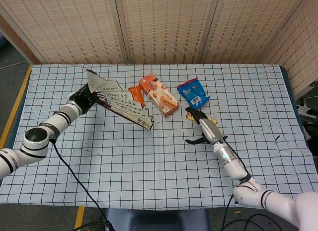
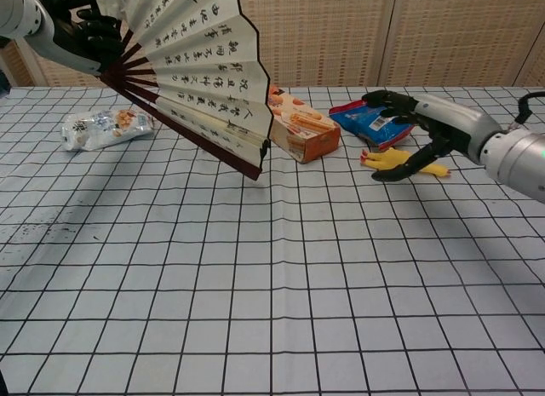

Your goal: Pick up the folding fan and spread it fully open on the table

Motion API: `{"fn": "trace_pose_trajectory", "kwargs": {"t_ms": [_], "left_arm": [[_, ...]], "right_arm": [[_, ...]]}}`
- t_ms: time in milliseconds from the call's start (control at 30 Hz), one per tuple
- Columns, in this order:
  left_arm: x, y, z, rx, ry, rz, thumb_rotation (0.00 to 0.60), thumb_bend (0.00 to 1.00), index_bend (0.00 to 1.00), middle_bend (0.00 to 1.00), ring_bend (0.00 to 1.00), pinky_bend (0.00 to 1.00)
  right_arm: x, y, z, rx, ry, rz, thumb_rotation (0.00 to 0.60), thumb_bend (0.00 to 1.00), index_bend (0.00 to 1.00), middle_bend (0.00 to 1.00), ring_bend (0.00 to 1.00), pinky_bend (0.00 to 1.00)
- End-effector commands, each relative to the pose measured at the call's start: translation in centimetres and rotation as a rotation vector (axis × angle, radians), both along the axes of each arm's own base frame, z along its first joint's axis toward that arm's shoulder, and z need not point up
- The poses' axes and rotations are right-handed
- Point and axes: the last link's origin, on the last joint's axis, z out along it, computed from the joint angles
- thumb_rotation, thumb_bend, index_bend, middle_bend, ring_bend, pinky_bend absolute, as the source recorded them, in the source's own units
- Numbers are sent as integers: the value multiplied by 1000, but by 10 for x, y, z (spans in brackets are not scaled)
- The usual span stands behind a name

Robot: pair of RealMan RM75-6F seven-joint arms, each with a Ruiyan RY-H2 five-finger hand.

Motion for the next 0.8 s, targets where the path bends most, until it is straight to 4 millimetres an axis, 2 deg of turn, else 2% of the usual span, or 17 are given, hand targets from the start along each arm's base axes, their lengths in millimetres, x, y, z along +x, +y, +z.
{"fn": "trace_pose_trajectory", "kwargs": {"t_ms": [33, 300, 433, 500, 633, 700, 800], "left_arm": [[5, 4, 1, 15, -11, 15, 600, 720, 792, 1000, 922, 1000], [13, 9, 5, 28, -10, 34, 600, 719, 792, 1000, 922, 1000], [14, 8, 6, 27, -7, 33, 600, 719, 792, 1000, 922, 1000], [14, 8, 6, 26, -7, 32, 600, 719, 792, 1000, 922, 1000], [17, 9, 5, 26, -9, 27, 600, 720, 792, 1000, 922, 1000], [20, 10, 7, 29, -10, 19, 600, 720, 792, 1000, 922, 1000], [21, 12, 10, 37, -12, 17, 600, 720, 792, 1000, 922, 1000]], "right_arm": [[33, -28, -25, 56, -79, -35, 600, 70, 0, 0, 0, 0], [77, -45, -66, 71, -192, -32, 600, 71, 34, 0, 0, 0], [94, -46, -80, 37, -239, -26, 600, 70, 101, 0, 0, 0], [96, -46, -82, 34, -243, -27, 600, 70, 126, 0, 0, 0], [104, -47, -89, 26, -261, -31, 600, 70, 266, 0, 0, 0], [116, -47, -97, 31, -238, 4, 600, 71, 337, 0, 0, 0], [120, -47, -100, 2, -197, 39, 600, 70, 392, 0, 0, 0]]}}
